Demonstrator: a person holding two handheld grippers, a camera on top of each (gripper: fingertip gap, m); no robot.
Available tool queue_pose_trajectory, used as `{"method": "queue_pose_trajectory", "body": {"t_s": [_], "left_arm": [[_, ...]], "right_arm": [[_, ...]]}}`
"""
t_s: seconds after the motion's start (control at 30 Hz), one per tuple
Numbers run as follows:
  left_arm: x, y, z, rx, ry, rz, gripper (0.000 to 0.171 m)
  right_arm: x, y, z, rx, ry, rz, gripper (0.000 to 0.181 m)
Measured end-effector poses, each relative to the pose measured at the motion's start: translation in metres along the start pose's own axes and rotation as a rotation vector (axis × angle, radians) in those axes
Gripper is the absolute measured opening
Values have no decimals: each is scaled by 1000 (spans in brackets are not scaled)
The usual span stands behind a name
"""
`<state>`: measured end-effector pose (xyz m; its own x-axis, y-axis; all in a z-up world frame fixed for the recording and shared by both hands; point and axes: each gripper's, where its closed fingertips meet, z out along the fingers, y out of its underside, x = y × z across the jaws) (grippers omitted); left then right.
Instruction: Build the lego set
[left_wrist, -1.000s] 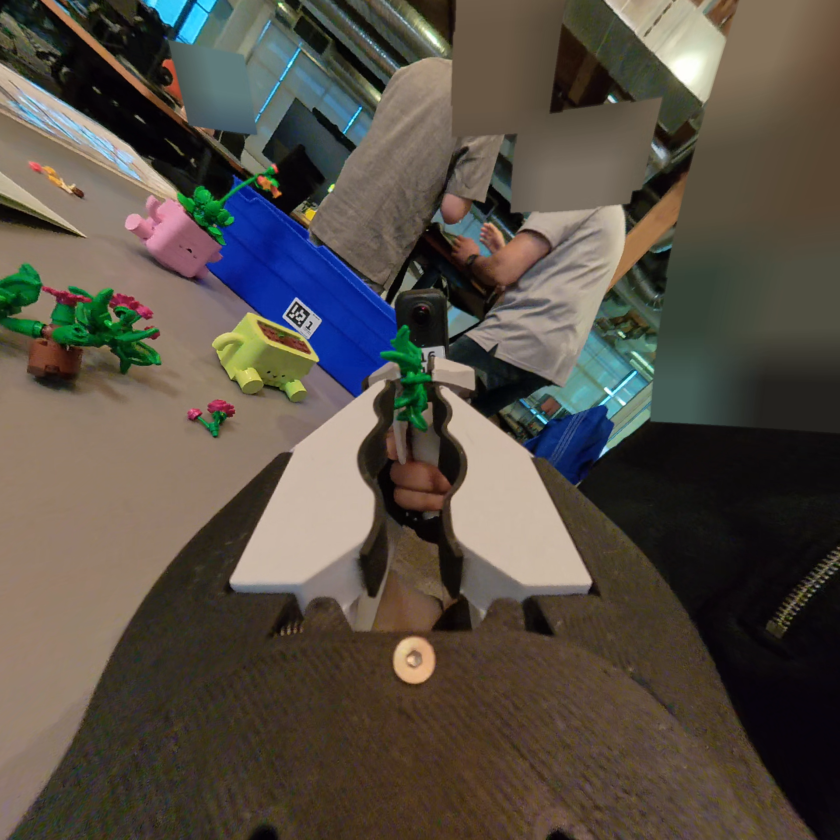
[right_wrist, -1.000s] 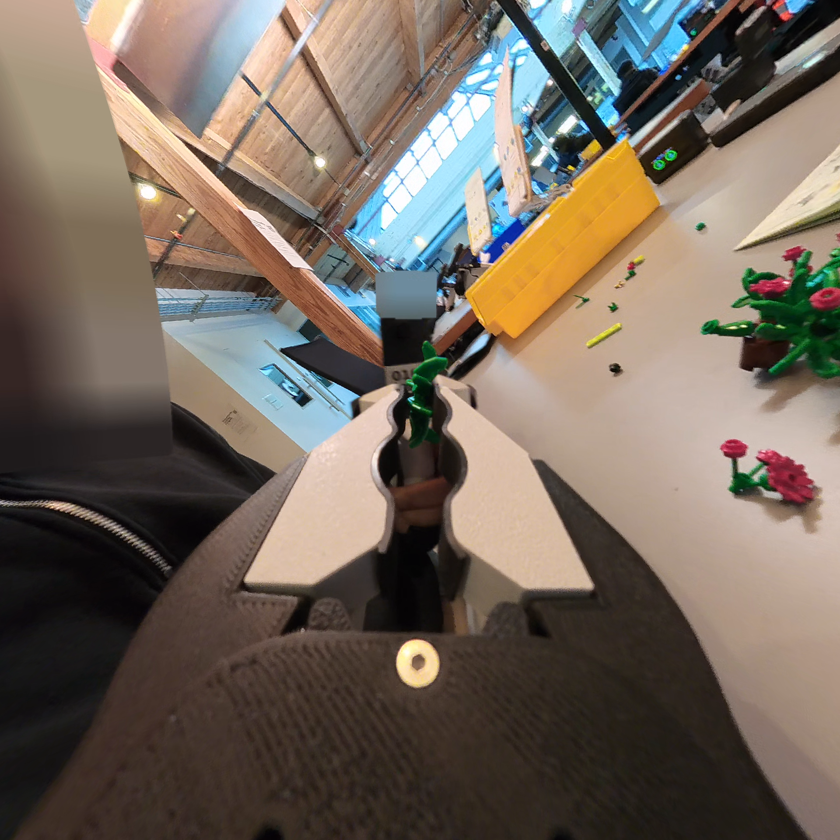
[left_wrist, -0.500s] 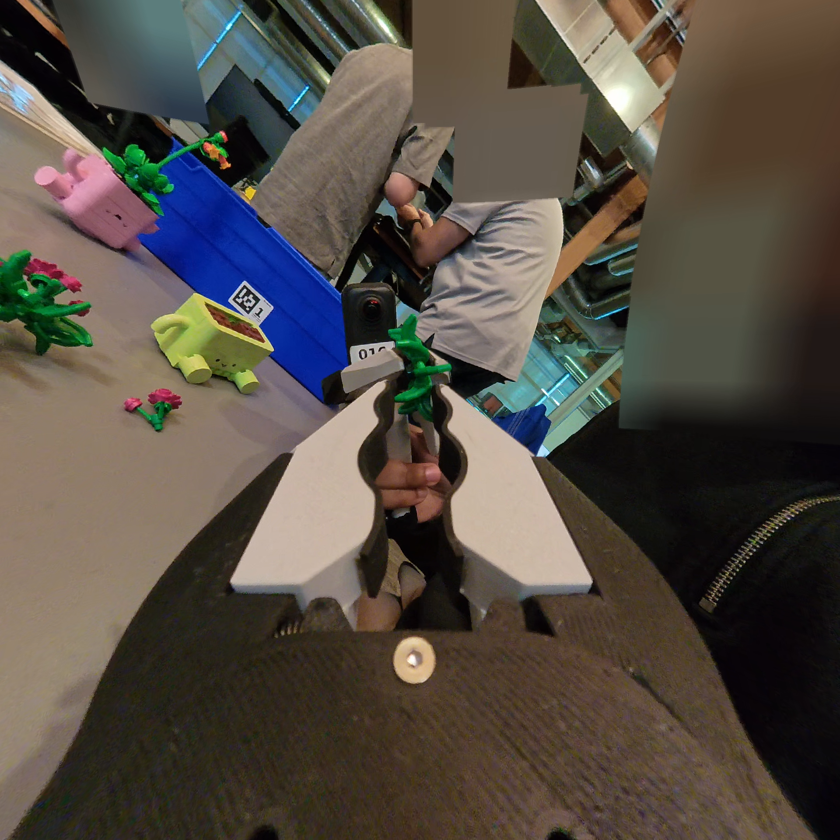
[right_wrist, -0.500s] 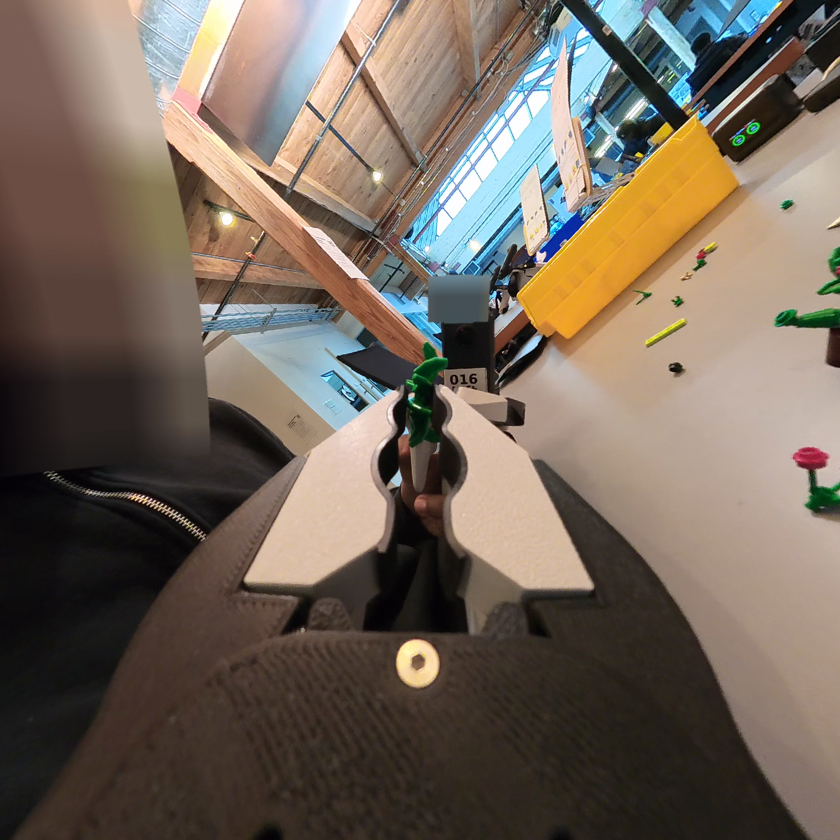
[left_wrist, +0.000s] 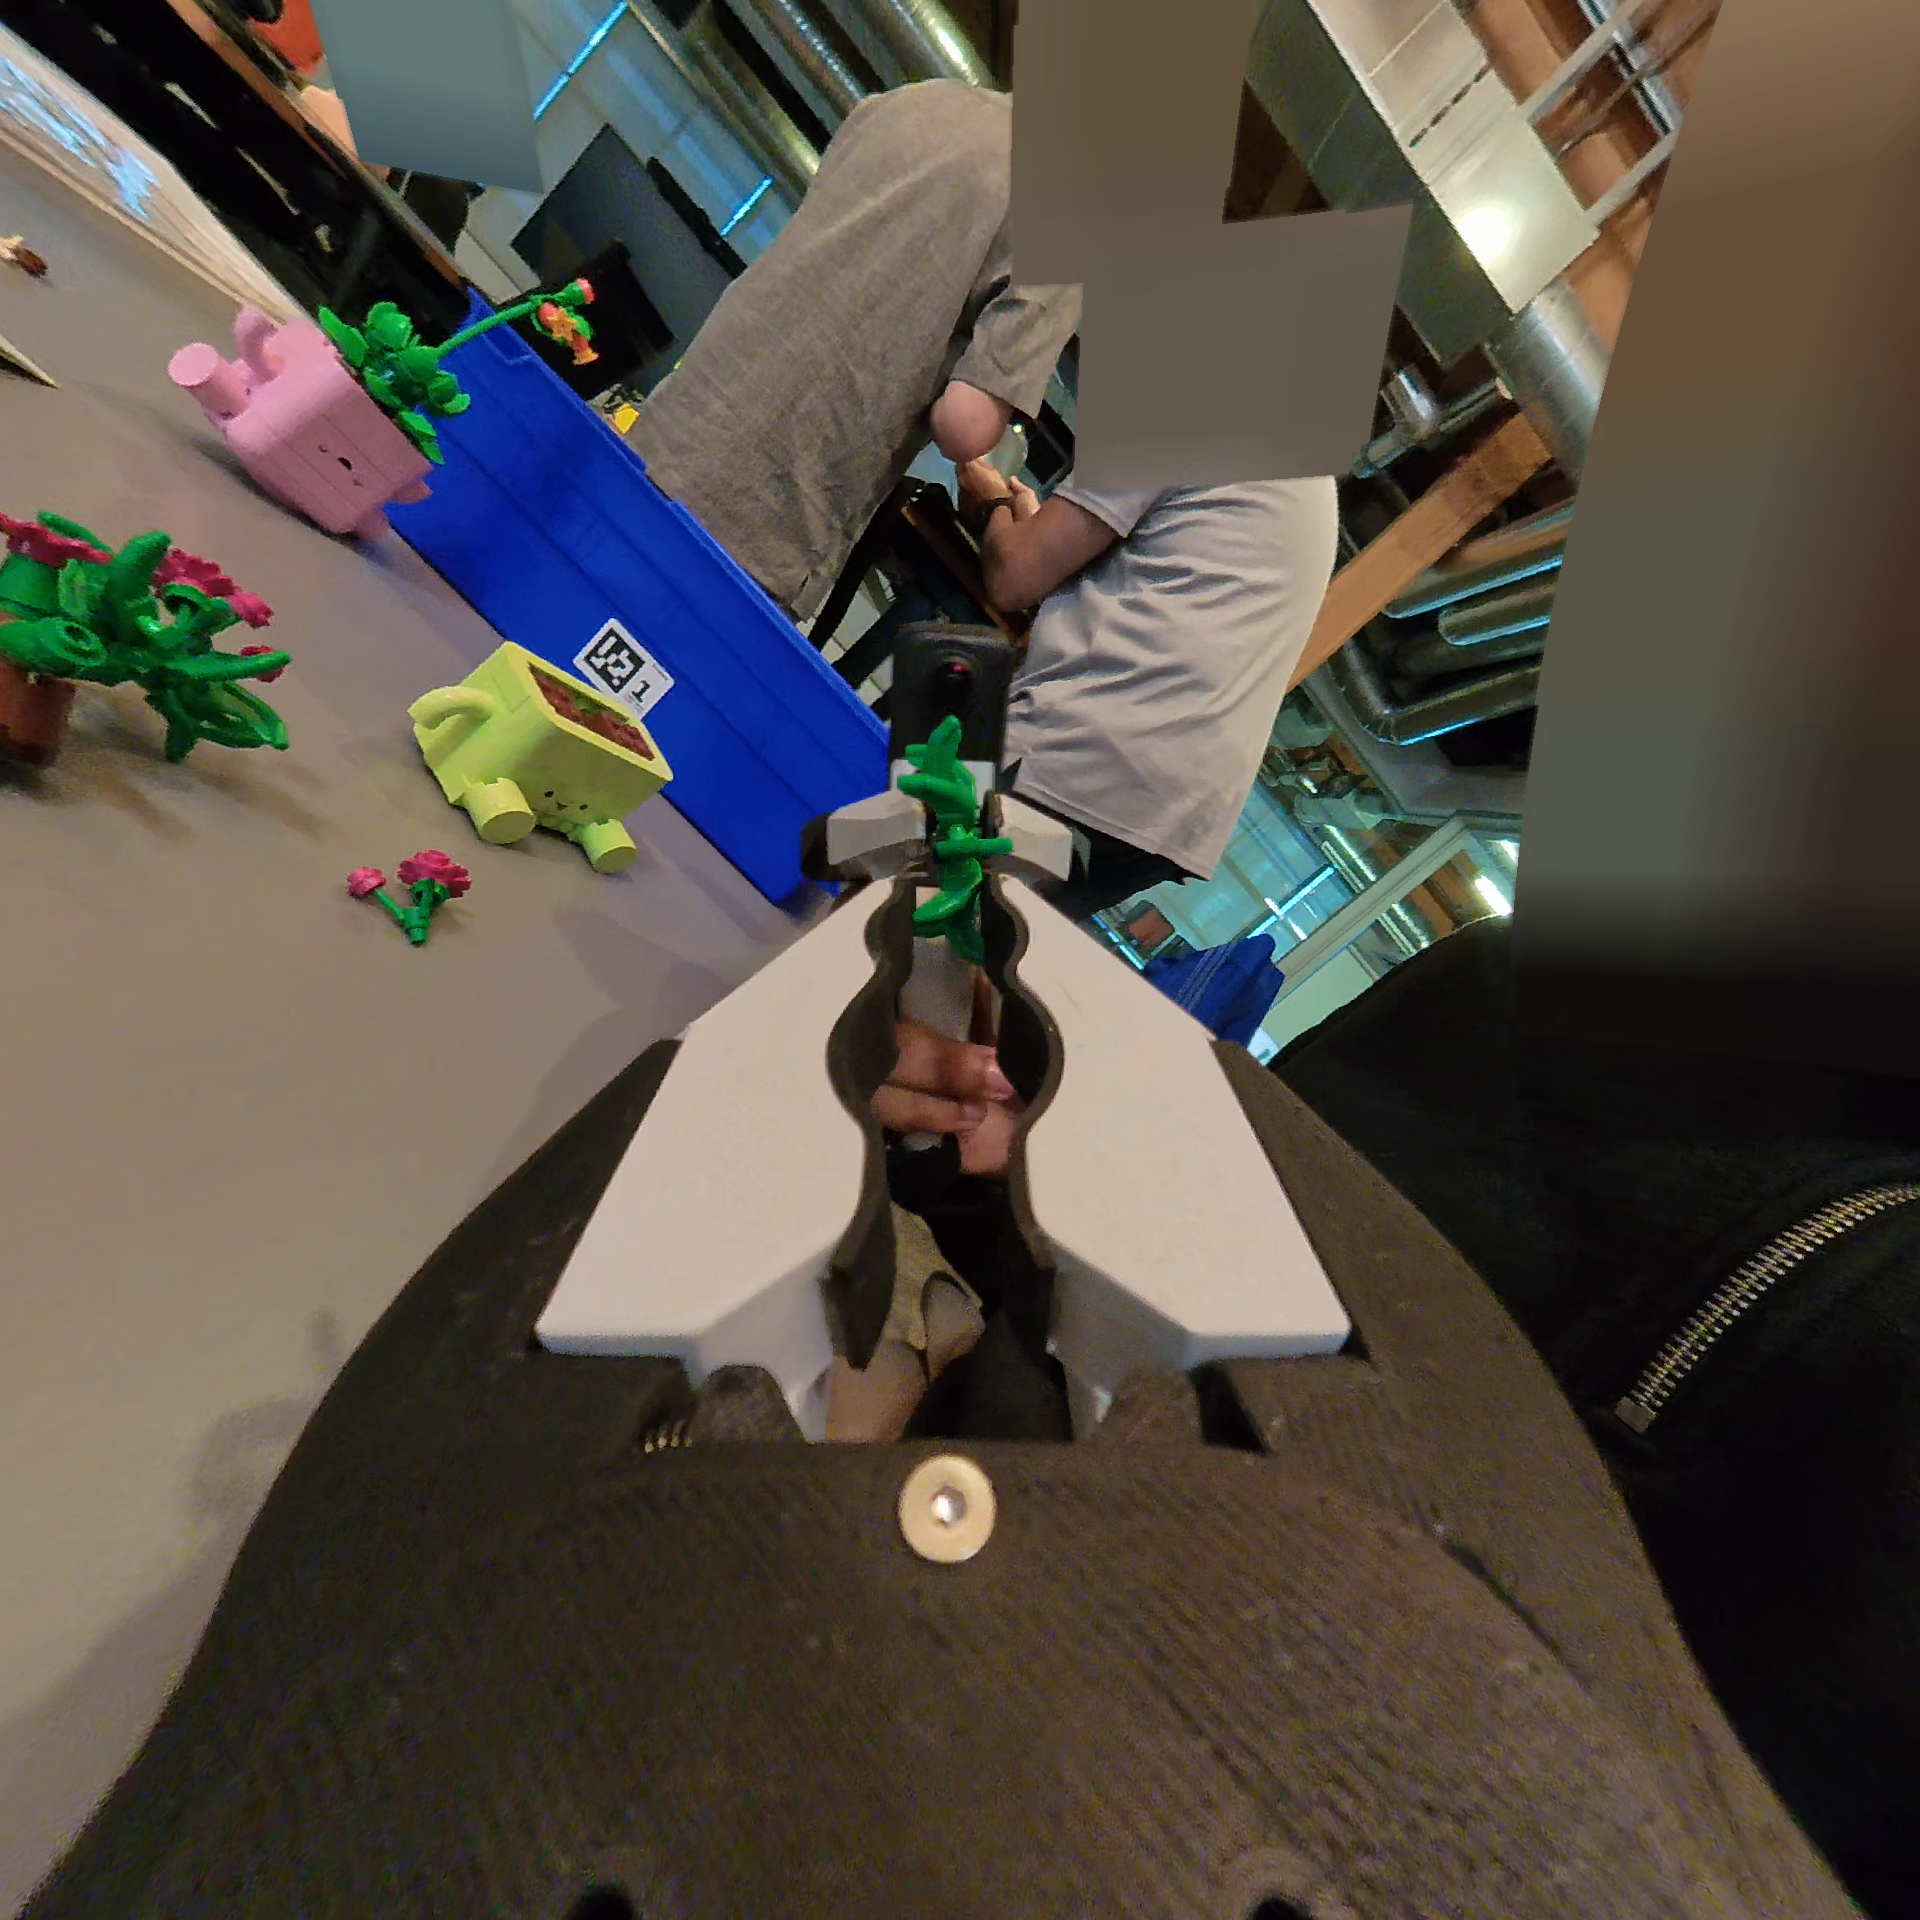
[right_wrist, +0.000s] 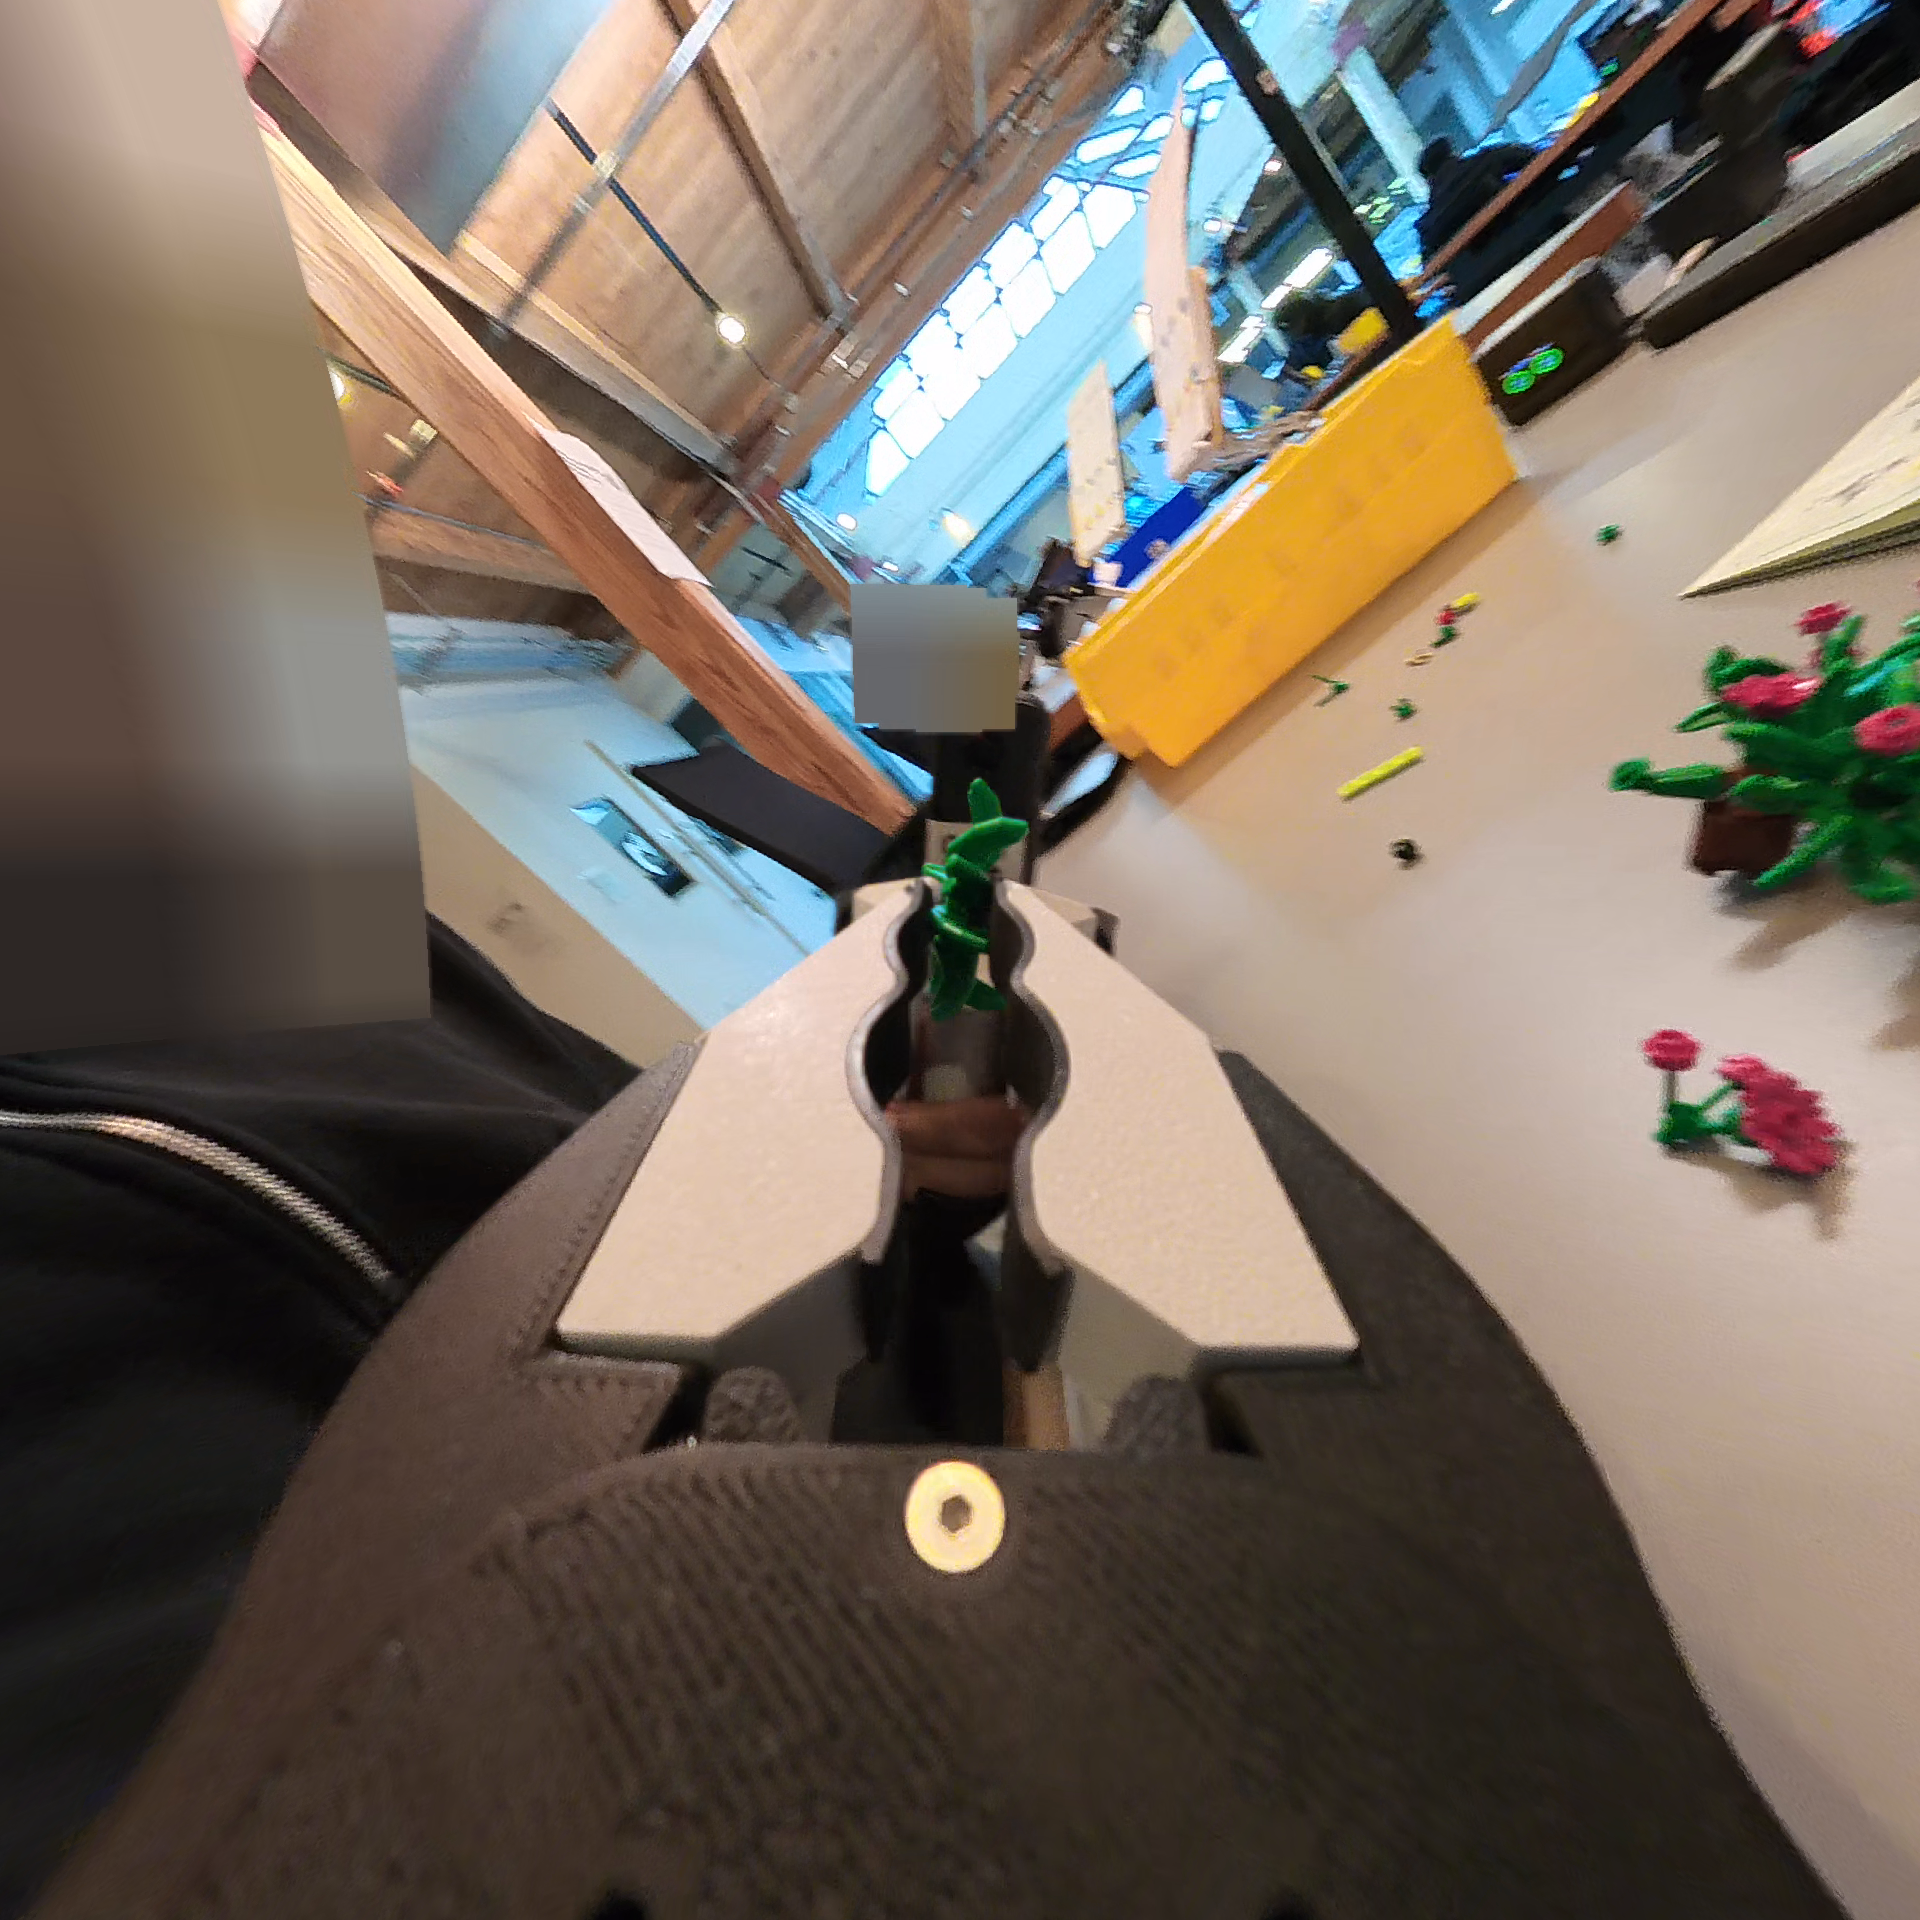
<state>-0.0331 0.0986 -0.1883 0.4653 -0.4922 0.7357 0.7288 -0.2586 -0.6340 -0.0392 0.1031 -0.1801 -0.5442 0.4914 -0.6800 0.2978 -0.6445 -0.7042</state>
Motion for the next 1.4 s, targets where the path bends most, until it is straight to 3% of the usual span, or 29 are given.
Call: {"method": "queue_pose_trajectory", "body": {"t_s": [0.33, 0.47, 0.53, 0.7, 1.0, 1.4], "left_arm": [[-8, 1, -1, -20, -89, 50, 11], [-7, -1, -1, 2, -72, 40, 12], [-8, -2, -1, 8, -61, 16, 27], [-4, 11, 8, -68, -24, -23, 28], [-7, 9, 4, -49, -18, -100, 3], [-10, 9, 3, -46, -33, -146, 2]], "right_arm": [[7, 2, 3, -39, 138, -143, 8], [4, -2, 3, 5, 98, -104, 8], [2, -10, -2, 63, 64, -60, 8], [7, -9, -4, 53, 67, -53, 8], [6, 0, 4, -11, 100, -153, 8], [12, 3, 4, -92, 278, -440, 9]]}}
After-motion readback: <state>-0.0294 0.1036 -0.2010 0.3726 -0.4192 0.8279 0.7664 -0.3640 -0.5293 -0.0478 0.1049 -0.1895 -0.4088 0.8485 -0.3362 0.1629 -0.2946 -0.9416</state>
